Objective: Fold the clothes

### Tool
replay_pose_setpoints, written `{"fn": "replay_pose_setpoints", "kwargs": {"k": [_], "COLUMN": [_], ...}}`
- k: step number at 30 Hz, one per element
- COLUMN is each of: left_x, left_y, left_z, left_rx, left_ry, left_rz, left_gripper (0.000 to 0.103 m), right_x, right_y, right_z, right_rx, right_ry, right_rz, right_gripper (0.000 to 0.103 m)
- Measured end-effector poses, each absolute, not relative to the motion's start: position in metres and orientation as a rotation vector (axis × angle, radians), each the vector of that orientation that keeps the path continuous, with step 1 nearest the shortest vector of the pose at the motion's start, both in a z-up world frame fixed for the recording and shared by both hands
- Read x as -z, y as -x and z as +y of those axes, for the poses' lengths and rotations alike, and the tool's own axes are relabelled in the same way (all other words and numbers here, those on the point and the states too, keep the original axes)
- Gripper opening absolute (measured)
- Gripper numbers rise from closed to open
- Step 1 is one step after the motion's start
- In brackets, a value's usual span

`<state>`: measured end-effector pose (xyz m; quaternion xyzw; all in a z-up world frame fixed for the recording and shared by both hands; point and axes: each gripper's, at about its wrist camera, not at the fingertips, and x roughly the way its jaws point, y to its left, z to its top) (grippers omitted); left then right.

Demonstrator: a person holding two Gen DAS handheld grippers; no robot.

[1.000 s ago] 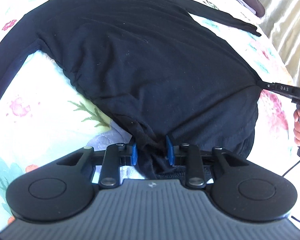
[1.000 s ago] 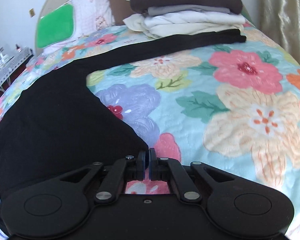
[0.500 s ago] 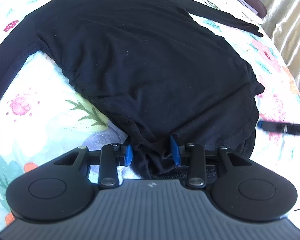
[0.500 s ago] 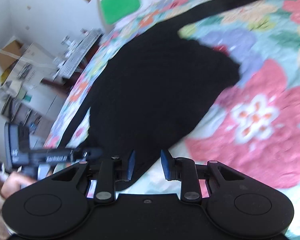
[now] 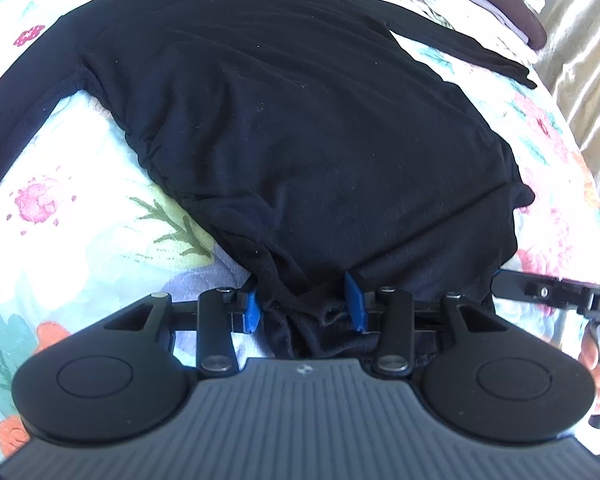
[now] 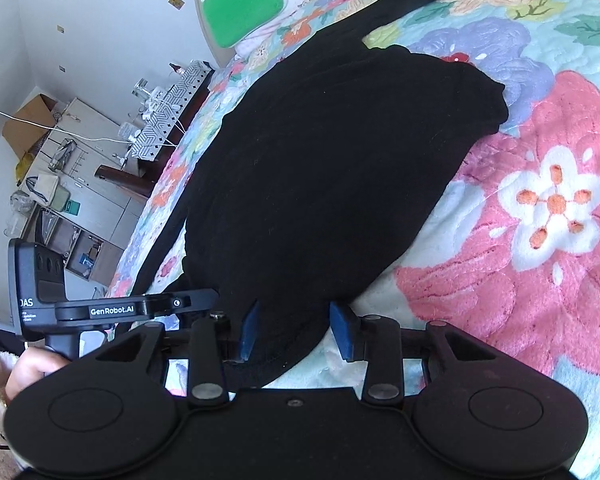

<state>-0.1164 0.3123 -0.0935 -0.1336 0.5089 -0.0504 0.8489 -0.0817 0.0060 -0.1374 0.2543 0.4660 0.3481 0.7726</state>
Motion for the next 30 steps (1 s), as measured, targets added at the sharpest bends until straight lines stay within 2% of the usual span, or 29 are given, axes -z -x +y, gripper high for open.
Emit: {"fn": "replay_pose_setpoints", "kwargs": {"k": [5,8,10,13,14,15,16,20,24,30], "left_x": [0.095,0.095,0.095,0.097,0.097,0.097,0.096,0.089,0.088,0.089], "left_y": [0.118,0.12,0.119,0.117,0.116,0.116,0.117,0.125,0.134,0.131], "left_z": [0.315,0.316,0.319,0.324,0.325,0.325,0.325,0.328,0.332,0.327], "left_rx": [0.111,0.112,0.114,0.116,0.116,0.116,0.118,0.129,0.134,0.134], "left_ry": [0.295,0.301,0.316,0.354,0.362,0.368,0.369,0.376,0.402,0.356], "left_rz": [1.057,1.051,1.054,1.057,1.058,1.059,1.059,1.059,1.068,1.082], "left_gripper": [0.041,0.042,0.042,0.043,0.043,0.043,0.043,0.038,0.038,0.041], "right_x": [0.136,0.132,0.133,0.137,0.137,0.135,0.131,0.101,0.088,0.114], "right_y": [0.085,0.087,0.086,0.083,0.081,0.08,0.08,0.095,0.108,0.106], "right_z": [0.003,0.009,0.016,0.023,0.027,0.031,0.035,0.029,0.016,0.019], "right_rx": [-0.748,-0.798,-0.819,-0.801,-0.796,-0.792,-0.795,-0.863,-0.826,-0.744], "right_ry": [-0.566,-0.532,-0.529,-0.557,-0.55,-0.535,-0.494,-0.456,-0.341,-0.284], "right_rz": [1.002,1.006,1.013,1.004,0.993,0.981,0.965,0.873,0.922,1.042], "right_gripper": [0.044,0.047,0.053,0.053,0.05,0.023,0.008,0.008,0.007,0.008]}}
